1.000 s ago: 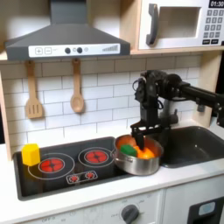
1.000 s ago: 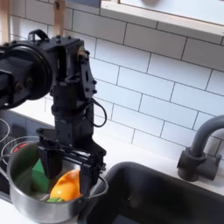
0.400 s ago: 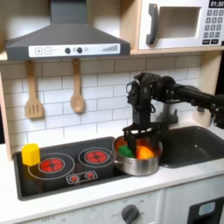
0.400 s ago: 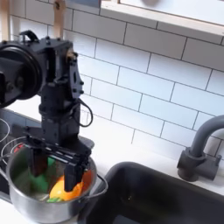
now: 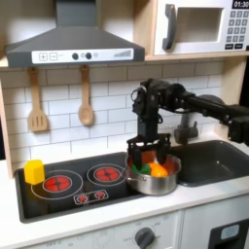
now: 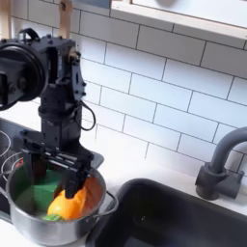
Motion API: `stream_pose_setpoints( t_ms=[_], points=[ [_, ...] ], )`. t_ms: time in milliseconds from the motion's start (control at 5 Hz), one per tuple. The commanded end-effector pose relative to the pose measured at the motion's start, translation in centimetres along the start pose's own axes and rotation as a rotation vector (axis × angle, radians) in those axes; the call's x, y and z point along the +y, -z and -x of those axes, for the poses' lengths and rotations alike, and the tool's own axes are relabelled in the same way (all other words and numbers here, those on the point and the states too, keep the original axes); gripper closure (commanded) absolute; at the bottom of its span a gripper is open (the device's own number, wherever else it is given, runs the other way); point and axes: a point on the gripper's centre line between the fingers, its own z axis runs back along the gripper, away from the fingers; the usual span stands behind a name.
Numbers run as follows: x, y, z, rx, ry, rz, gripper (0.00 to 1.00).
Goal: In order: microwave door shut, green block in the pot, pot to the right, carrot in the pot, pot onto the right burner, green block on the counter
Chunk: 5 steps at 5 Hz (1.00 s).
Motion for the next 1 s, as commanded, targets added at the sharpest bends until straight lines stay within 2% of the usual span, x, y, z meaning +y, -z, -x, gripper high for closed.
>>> stream_pose_setpoints(
  t_ms=[0, 200, 400, 600, 800],
  points=[
    [0.7, 0.5, -0.7, 0.024, -0.035, -0.022, 0.0],
    [1.1, 1.1, -0.1, 0.047, -0.054, -0.037, 0.0],
    [1.4, 1.2, 0.0, 0.049, -0.058, -0.053, 0.0],
    [1.7, 1.8, 0.0, 0.068, -0.093, -0.068, 0.03],
    [1.8, 1.6, -0.1, 0.066, -0.104, -0.079, 1.0]
  ],
)
